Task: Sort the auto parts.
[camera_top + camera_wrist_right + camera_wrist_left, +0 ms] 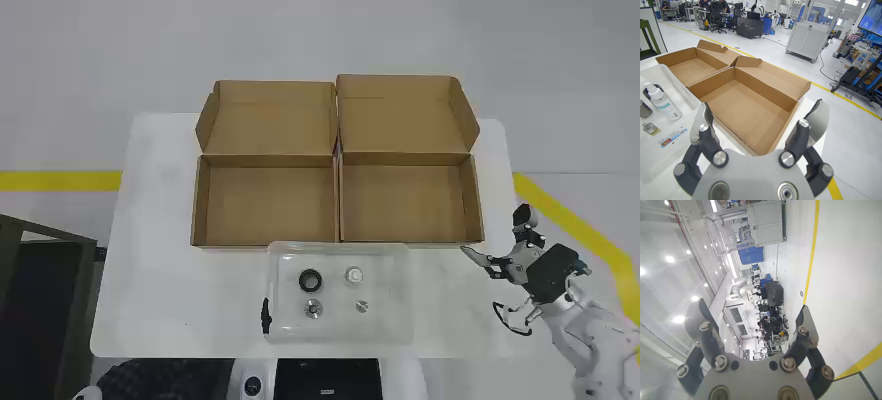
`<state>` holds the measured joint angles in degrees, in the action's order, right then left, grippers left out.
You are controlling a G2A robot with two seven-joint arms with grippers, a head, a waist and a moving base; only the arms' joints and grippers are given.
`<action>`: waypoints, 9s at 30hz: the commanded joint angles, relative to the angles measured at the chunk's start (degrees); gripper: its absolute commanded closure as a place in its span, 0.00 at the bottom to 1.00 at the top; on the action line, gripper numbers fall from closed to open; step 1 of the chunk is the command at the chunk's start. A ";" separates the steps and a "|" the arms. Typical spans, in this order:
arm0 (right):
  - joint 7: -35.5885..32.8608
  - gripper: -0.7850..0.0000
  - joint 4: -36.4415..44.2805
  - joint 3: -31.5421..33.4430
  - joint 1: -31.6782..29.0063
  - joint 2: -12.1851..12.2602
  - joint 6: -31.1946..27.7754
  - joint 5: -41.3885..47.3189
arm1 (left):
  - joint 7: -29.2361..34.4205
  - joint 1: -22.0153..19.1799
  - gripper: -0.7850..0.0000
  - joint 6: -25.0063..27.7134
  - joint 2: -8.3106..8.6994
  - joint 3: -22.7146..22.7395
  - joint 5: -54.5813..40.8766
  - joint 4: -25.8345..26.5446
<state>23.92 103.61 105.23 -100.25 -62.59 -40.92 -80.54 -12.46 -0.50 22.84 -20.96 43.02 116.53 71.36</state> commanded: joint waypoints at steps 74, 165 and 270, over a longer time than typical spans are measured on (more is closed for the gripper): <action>-16.21 0.10 5.15 -34.62 16.83 3.08 -17.08 -13.28 | 0.00 0.00 0.00 0.00 0.00 0.00 0.00 0.00; -8.15 1.00 -7.24 -27.68 23.57 2.29 -2.20 27.80 | 0.00 0.00 0.00 0.00 0.00 0.00 0.00 0.00; -32.11 0.00 -4.91 -30.88 38.54 2.10 -13.46 21.94 | 0.00 0.00 0.00 0.00 0.00 0.00 0.00 0.00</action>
<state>-7.53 98.04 74.02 -61.20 -60.61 -54.17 -58.95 -12.46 -0.50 22.84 -20.96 43.02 116.53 71.36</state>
